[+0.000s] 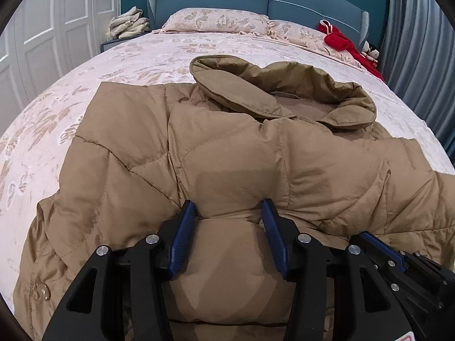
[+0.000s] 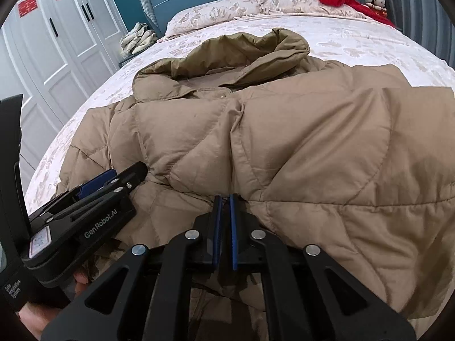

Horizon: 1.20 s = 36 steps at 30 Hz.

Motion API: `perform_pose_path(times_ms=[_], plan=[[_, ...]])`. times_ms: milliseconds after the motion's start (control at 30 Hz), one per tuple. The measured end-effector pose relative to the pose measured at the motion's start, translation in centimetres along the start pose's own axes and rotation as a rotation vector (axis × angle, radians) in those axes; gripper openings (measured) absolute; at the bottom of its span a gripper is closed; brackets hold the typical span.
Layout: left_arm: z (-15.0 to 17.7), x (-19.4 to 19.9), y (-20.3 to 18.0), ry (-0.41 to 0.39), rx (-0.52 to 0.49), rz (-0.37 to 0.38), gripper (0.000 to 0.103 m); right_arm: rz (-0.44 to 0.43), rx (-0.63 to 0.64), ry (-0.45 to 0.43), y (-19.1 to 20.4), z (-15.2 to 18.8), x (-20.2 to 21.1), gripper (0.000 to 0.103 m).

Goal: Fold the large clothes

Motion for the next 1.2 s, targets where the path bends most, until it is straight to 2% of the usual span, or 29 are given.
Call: perform_pose_path(times_ms=[333, 433, 500, 533, 567, 600, 633, 667, 733, 800, 833, 900, 967, 1033, 1100, 1133, 1167, 1200], plan=[[0.1, -0.1, 0.1, -0.027, -0.004, -0.011, 0.049, -0.02, -0.006, -0.022, -0.3, 0.0, -0.1, 0.002], [-0.1, 0.6, 0.3, -0.024, 0.014, 0.025, 0.05, -0.084, -0.038, -0.018, -0.6, -0.2, 0.6, 0.004], [-0.6, 2.0, 0.6, -0.007, 0.04, 0.1, 0.057, -0.114, -0.067, -0.004, -1.1, -0.6, 2.1, 0.006], [-1.0, 3.1, 0.9, 0.0, 0.061, 0.139, 0.062, -0.11, -0.071, -0.014, -1.2, -0.9, 3.1, 0.011], [-1.6, 4.1, 1.1, -0.01, 0.083, 0.178, 0.065, -0.102, -0.065, -0.045, -1.4, -1.5, 4.5, 0.024], [-2.5, 5.2, 1.4, -0.035, 0.113, 0.225, 0.071, -0.097, -0.05, -0.097, -1.6, -2.7, 6.5, 0.031], [-3.6, 6.3, 1.8, -0.065, 0.148, 0.271, 0.078, -0.096, -0.045, -0.124, -1.7, -3.6, 7.5, 0.045], [-5.6, 7.4, 2.5, -0.096, 0.216, 0.327, 0.086, -0.101, -0.054, -0.15, -2.1, -5.1, 8.7, 0.051], [-8.3, 6.9, 3.2, -0.07, 0.334, 0.398, 0.087, -0.15, -0.114, -0.161, -3.0, -7.6, 9.2, 0.051], [-10.0, 4.5, 3.6, 0.03, 0.443, 0.451, 0.087, -0.21, -0.208, -0.151, -4.2, -9.7, 8.4, 0.051], [-10.5, 2.8, 3.8, 0.085, 0.502, 0.455, 0.087, -0.237, -0.269, -0.138, -5.1, -10.7, 7.4, 0.052], [-10.8, 0.0, 4.0, 0.165, 0.565, 0.456, 0.087, -0.261, -0.353, -0.105, -6.1, -12.0, 5.2, 0.052], [-10.7, -1.8, 3.9, 0.204, 0.604, 0.463, 0.087, -0.288, -0.421, -0.059, -6.6, -12.7, 2.7, 0.05], [-10.8, -2.8, 3.6, 0.202, 0.588, 0.455, 0.086, -0.306, -0.428, -0.029, -6.2, -13.1, 1.1, 0.045], [-11.1, -3.0, 3.0, 0.188, 0.528, 0.441, 0.084, -0.315, -0.417, -0.002, -5.5, -13.2, -0.5, 0.035], [-11.2, -2.9, 2.7, 0.184, 0.51, 0.448, 0.077, -0.323, -0.412, 0.004, -5.1, -13.0, -0.9, 0.015], [-11.5, -2.9, 2.0, 0.181, 0.475, 0.479, 0.067, -0.338, -0.403, -0.004, -4.7, -13.1, -1.0, 0.002], [-11.5, -3.0, 1.5, 0.197, 0.442, 0.5, 0.044, -0.363, -0.39, -0.029, -4.4, -13.2, -0.6, 0.002]])
Point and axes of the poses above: each gripper's, at about its wrist camera, not at the fingertips, and x roughly against the way its jaws point, y to its left, z to its underside, the point moved 8 cm from there along -x, roughly the way its jaws point, and after that the axes turned 8 degrees about y, right-handed, at the moved point
